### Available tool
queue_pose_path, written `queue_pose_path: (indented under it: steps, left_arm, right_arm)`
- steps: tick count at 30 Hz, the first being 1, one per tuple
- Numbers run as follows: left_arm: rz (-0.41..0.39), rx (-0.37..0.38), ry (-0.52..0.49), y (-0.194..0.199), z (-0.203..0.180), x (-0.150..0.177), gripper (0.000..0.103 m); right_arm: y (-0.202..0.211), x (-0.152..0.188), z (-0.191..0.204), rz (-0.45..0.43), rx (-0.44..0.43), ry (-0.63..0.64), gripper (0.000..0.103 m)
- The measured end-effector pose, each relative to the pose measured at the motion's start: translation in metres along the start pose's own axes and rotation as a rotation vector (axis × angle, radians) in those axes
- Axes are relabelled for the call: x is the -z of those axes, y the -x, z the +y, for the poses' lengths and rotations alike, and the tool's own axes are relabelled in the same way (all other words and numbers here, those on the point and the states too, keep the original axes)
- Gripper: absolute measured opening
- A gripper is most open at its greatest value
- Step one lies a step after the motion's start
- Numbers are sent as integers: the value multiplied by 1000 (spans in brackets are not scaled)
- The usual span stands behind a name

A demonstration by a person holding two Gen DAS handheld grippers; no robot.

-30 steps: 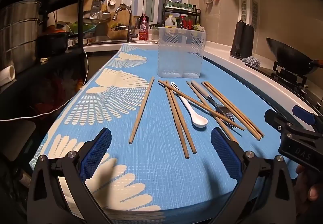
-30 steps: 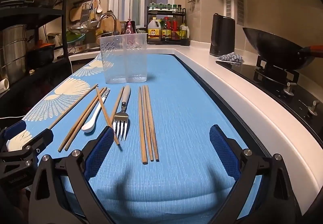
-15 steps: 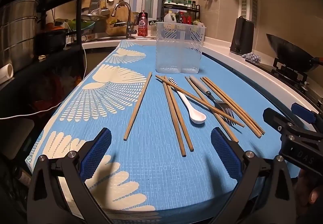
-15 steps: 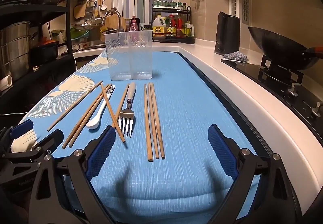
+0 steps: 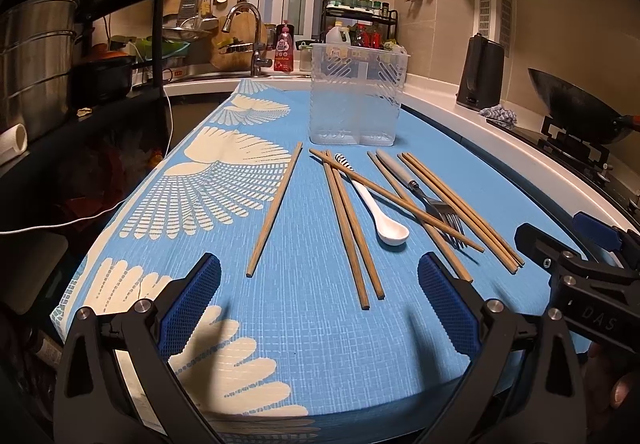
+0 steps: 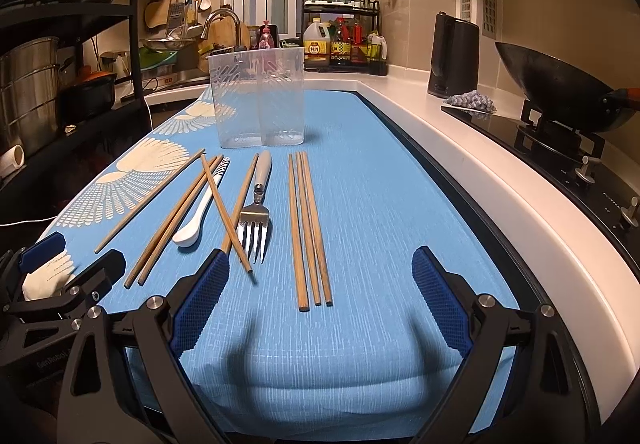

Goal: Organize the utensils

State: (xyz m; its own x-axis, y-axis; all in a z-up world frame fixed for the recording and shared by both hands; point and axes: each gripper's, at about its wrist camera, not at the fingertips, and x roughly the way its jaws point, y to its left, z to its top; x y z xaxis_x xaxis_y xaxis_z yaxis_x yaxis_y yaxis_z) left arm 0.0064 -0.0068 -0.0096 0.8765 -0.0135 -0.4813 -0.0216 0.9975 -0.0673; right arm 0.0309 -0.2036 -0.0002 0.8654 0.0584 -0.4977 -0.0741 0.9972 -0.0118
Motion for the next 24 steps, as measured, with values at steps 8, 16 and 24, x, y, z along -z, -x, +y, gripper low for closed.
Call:
queue_pose_path:
  steps: [8,16,24]
  left_arm:
    - [4,3,5,-1,3,1,96]
    - [2,6,3,0,3,1,96]
    - [2,14,-2,1,2,1,96]
  right_arm:
    - [-2,2,2,4,-1,6,91]
    - [-2,2,4,9,-2,10,91]
    - [-2,3,5,10,-3,10,91]
